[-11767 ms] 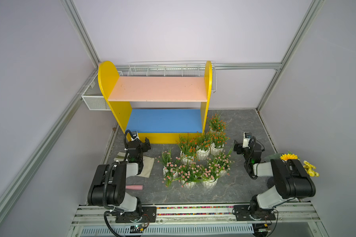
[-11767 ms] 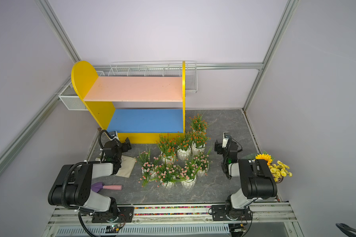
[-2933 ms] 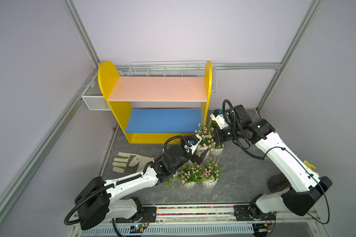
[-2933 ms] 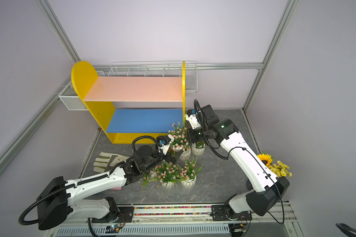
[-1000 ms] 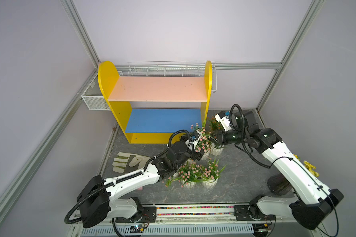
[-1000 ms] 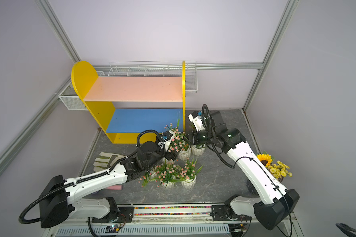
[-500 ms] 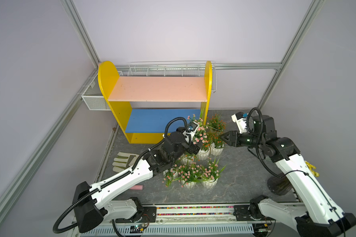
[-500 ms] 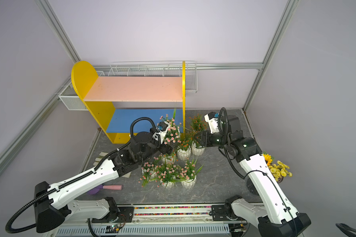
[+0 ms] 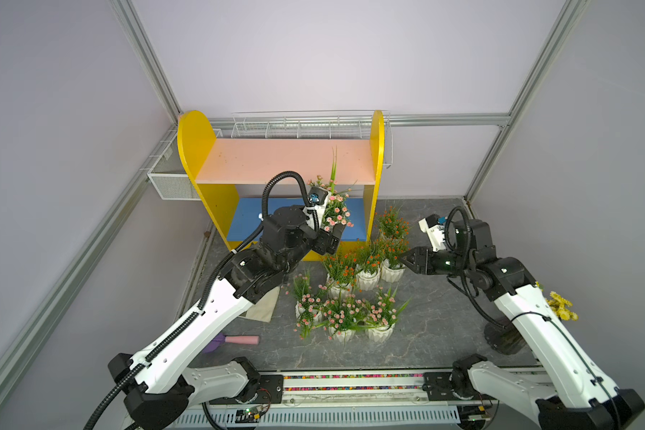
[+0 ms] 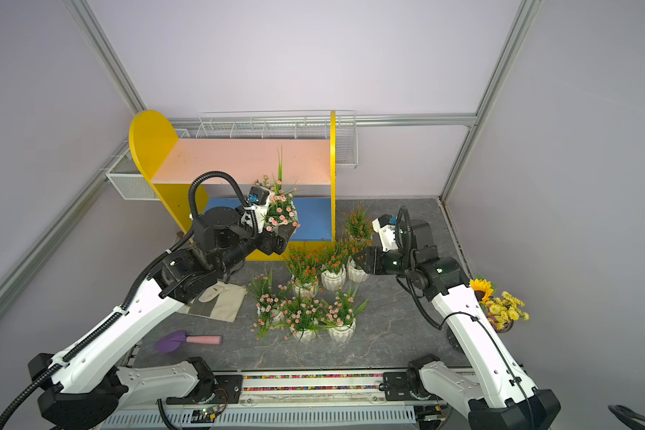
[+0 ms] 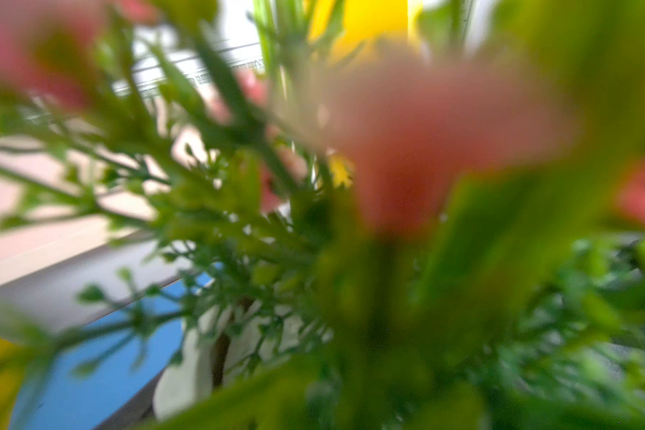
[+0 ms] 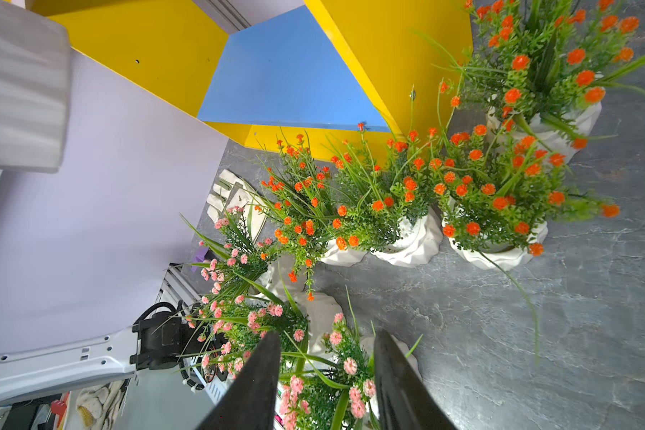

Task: Place the baby's breath potted plants on the rack by color
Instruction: Place the baby's breath potted plant on the rack.

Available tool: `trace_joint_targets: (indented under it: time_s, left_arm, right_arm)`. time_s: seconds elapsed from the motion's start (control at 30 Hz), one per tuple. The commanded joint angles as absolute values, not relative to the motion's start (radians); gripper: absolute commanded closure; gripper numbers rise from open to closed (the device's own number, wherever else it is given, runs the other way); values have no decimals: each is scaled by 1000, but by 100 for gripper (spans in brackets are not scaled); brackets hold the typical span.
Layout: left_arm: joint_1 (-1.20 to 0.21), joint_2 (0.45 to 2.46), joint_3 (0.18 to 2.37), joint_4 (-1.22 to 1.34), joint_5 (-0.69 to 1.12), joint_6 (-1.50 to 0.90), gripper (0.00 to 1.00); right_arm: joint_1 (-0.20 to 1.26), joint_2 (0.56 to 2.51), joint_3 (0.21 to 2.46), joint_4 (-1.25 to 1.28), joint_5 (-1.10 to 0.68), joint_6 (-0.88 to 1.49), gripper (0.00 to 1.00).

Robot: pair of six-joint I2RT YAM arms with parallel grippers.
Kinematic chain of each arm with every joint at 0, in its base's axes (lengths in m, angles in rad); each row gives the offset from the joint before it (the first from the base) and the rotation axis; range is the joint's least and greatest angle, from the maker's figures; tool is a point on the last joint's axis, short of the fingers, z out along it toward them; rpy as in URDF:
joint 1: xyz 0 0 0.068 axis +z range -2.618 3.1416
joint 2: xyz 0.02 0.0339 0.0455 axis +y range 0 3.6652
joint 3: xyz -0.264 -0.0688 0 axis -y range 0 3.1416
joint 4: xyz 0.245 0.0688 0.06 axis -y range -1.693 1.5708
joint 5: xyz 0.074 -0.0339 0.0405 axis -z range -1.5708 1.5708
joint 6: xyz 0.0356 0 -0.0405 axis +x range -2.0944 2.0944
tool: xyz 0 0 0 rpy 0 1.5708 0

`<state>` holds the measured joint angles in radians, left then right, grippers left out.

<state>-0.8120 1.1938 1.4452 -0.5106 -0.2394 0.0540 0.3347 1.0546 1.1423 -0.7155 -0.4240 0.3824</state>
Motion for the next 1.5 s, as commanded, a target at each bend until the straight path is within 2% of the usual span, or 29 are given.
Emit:
trace_joint_targets:
  time_s: [0.0, 0.43, 1.0, 1.27, 1.47]
  left_arm:
    - [-784, 1201, 1554, -577, -258, 45, 54]
    - [-607, 1334, 1884, -709, -206, 54, 54]
    - [-277, 1603, 2233, -759, -45, -12, 56]
    - [-173, 1756, 2453, -832, -58, -42, 56]
    - [-128, 1852, 2568, -881, -138, -82, 55]
  right_arm:
    - [328, 1032, 1118, -692, -446, 396, 55]
    - [328, 1020, 1071, -661, -476, 413, 53]
    - [328, 996, 1045, -678, -480, 422, 52]
    - [328, 961, 1035, -705, -456, 417, 50]
    - [328, 946, 1017, -706, -454, 417, 49]
